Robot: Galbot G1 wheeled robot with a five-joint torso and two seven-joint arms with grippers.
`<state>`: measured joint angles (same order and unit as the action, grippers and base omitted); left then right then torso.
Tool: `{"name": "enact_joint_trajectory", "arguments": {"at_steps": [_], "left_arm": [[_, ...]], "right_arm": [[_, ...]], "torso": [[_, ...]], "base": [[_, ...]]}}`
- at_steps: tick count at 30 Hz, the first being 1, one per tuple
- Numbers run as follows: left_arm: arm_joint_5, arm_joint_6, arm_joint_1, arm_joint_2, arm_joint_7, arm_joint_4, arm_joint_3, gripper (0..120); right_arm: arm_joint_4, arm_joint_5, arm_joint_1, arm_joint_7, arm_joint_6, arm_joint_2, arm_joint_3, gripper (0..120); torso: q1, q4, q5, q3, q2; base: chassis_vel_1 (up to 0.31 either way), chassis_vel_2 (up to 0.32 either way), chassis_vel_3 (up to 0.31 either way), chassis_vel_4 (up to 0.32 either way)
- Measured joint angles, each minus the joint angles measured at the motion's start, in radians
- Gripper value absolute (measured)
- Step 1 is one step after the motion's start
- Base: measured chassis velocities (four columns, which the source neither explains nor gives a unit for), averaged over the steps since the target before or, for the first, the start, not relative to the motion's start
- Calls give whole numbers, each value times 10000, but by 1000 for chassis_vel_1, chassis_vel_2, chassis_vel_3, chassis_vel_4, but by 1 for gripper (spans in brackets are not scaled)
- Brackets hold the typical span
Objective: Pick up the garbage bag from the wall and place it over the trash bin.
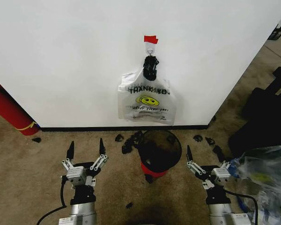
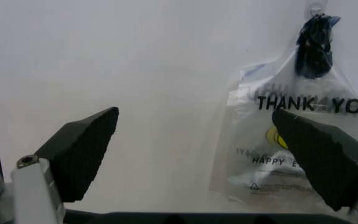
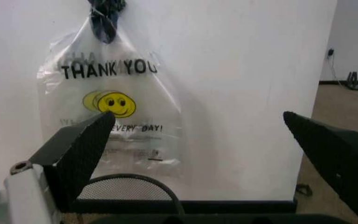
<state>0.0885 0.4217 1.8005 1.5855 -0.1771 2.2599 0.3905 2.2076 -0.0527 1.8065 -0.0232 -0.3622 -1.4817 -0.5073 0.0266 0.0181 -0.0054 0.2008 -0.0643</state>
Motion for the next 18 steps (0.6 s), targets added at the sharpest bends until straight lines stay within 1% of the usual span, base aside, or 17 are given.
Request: {"name": "enact_joint_trajectory", "arguments": {"at_steps": [9,18], "left_arm": [[-148,10,14,13,-58,-130,26,98],[-66,-59,47,-22,-158,-77,-5,99]], "right_arm": [[-157,-188,-55,58,-79,60,-180,100],[-204,-192,-42,151,-126,68,-230,100]], "torso": [[0,0,1,0,0],[0,0,0,0,-2]], "base": [[0,0,0,0],[0,0,0,0]]}}
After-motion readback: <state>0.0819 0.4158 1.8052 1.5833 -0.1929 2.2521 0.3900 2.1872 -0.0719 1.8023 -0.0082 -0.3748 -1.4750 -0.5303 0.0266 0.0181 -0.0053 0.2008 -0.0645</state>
